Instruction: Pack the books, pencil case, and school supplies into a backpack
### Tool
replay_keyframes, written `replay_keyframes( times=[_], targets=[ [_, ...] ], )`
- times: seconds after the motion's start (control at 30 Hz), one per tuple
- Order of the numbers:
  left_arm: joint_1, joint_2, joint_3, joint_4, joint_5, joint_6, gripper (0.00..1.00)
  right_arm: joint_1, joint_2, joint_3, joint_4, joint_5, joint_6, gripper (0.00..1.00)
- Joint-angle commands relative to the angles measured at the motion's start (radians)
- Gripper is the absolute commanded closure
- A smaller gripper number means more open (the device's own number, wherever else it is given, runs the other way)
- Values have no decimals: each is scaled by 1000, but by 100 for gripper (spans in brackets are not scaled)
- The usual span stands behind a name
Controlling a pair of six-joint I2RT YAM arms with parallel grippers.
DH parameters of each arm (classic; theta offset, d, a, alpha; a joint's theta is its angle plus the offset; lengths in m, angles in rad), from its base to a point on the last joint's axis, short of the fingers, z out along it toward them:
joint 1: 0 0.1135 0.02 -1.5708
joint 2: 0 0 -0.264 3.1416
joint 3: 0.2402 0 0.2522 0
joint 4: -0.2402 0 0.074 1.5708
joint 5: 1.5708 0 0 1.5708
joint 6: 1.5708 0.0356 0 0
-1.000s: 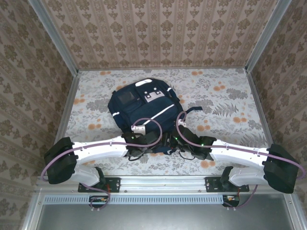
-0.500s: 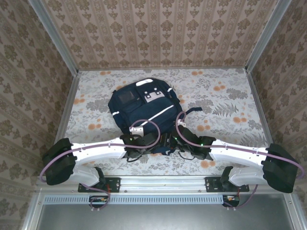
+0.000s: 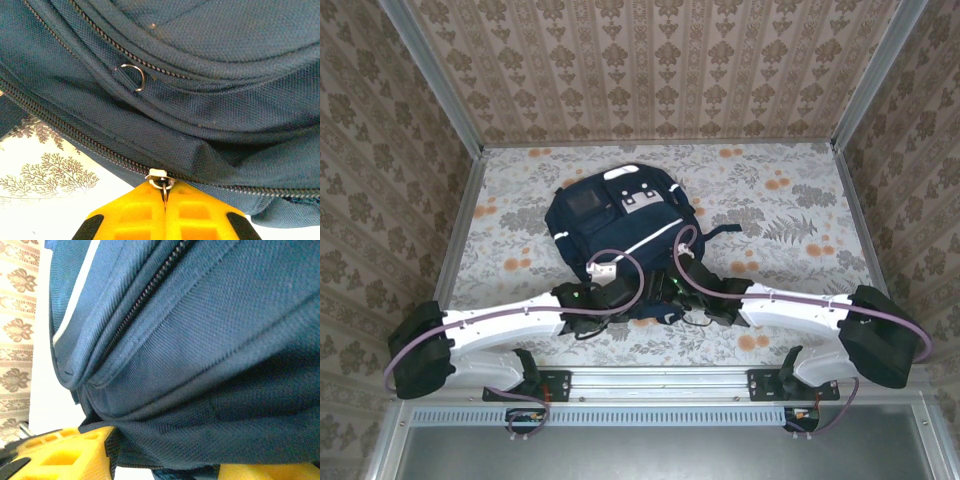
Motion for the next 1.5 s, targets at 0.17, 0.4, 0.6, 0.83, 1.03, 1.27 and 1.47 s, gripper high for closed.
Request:
replay_keyframes(
  times=[0.17, 0.4, 0.6, 0.83, 1.03, 1.27, 1.47],
  targets=[
    [18, -110, -32, -7, 66, 88, 100, -40, 45, 48, 60, -7, 29, 96],
    [133, -227, -99, -62, 121, 141, 100, -54, -71, 43, -87, 99, -15, 100],
    [268, -240, -132, -32, 183, 208, 100, -84, -142, 2, -113, 105, -20, 100],
    [385, -178, -116, -102, 158, 228, 100, -90, -170, -10, -137, 123, -16, 100],
    [396, -245, -125, 78, 298, 306, 100, -93, -152, 3, -123, 90, -34, 100],
    [232, -221, -114, 156, 322, 296, 100, -96, -103, 48, -143, 79, -75, 100],
    [122, -183, -117, 207, 329, 251, 100, -161, -119, 51, -184, 70, -131, 100]
  ],
)
